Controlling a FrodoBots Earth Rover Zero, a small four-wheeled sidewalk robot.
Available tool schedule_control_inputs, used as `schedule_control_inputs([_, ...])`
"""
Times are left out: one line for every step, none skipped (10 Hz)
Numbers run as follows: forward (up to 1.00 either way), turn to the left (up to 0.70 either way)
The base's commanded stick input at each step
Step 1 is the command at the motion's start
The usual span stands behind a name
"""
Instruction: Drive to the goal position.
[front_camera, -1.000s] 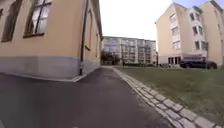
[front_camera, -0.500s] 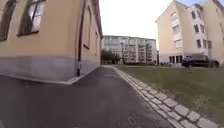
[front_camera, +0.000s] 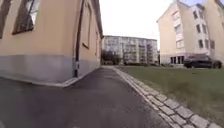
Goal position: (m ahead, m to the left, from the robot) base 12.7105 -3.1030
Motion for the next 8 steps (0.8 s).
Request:
schedule_control_inputs([0.70, 0.00])
schedule_control_inputs([0.70, 0.00])
schedule_control_inputs([0.70, 0.00])
schedule_control_inputs([0.70, 0.00])
schedule_control_inputs([0.70, 0.00])
schedule_control_inputs([0.70, 0.00])
schedule_control_inputs([0.70, 0.00])
schedule_control_inputs([0.70, 0.00])
